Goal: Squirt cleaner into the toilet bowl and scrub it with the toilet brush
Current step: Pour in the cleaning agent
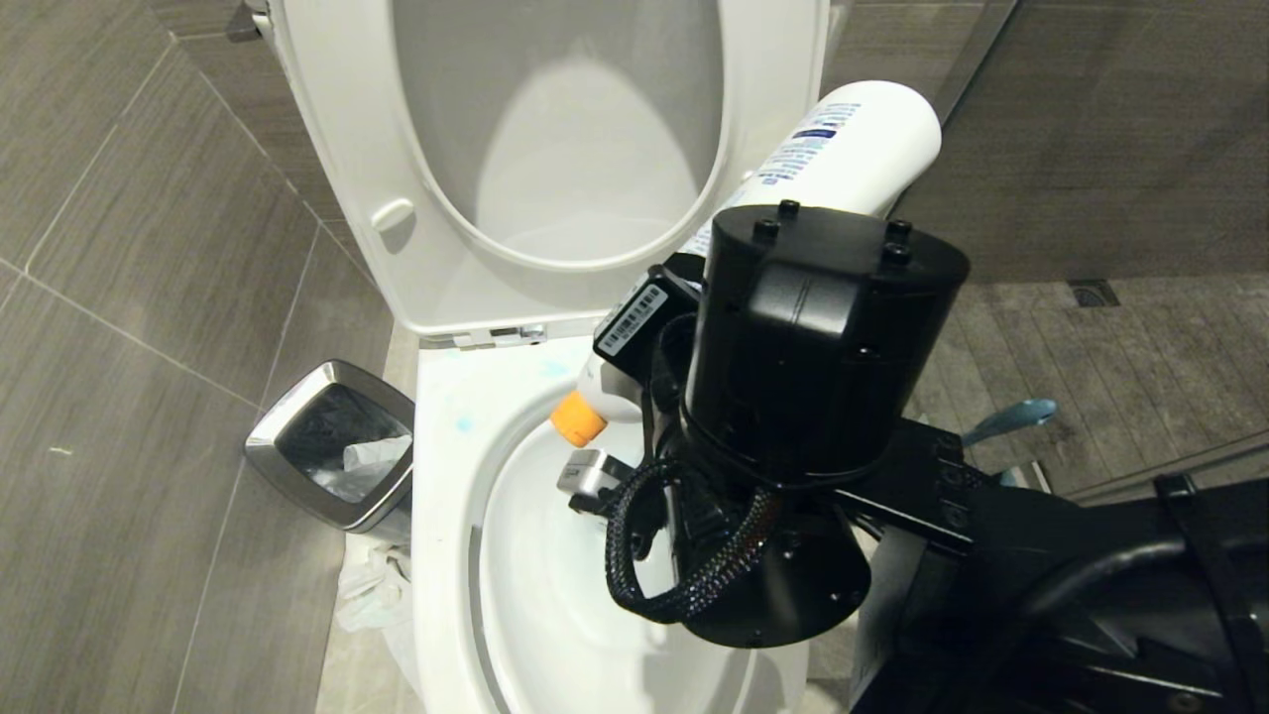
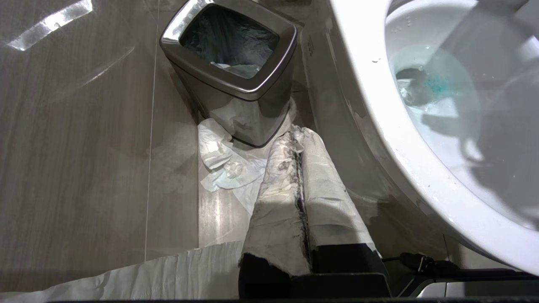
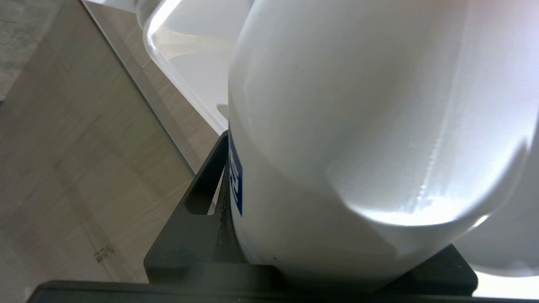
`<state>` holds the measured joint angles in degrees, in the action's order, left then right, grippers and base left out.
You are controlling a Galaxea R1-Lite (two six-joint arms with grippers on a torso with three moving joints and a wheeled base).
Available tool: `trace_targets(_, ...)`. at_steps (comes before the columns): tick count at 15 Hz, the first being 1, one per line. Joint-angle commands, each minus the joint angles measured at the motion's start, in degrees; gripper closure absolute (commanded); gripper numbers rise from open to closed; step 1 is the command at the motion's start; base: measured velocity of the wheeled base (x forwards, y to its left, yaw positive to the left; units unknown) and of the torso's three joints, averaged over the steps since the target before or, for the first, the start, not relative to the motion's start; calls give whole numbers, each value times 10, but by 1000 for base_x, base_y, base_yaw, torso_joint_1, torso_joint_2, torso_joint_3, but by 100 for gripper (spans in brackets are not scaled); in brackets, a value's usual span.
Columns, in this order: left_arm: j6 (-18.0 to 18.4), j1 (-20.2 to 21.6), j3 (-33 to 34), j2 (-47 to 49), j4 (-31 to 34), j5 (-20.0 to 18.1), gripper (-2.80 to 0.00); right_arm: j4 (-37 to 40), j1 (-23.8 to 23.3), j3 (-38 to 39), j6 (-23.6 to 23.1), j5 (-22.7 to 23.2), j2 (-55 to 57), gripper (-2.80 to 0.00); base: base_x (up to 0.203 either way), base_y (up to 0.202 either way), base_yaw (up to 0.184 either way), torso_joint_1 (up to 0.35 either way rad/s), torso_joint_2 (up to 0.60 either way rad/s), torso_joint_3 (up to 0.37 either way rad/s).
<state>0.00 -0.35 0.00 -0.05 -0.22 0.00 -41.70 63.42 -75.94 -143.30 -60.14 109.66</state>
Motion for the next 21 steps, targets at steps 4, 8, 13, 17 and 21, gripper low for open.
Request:
trace_targets(4,0,0,0,0,0,0,0,-13,0,0,-8,-4,5,0,0,0,0,0,0,0)
trace_targets(8,0,0,0,0,0,0,0,-14,0,7,-7,-10,-8,0,0,0,0,0,0,0)
trace_targets(13,0,0,0,0,0,0,0,-32,0,26,-1,-10,-27,0,0,0,0,0,0,0)
trace_targets(17,0,0,0,0,0,0,0,-123,0,74,0,-21,-37,0,0,0,0,0,0,0)
trace_targets(21,0,0,0,0,0,0,0,-167,-1,87,44,-50,-46,0,0,0,0,0,0,0)
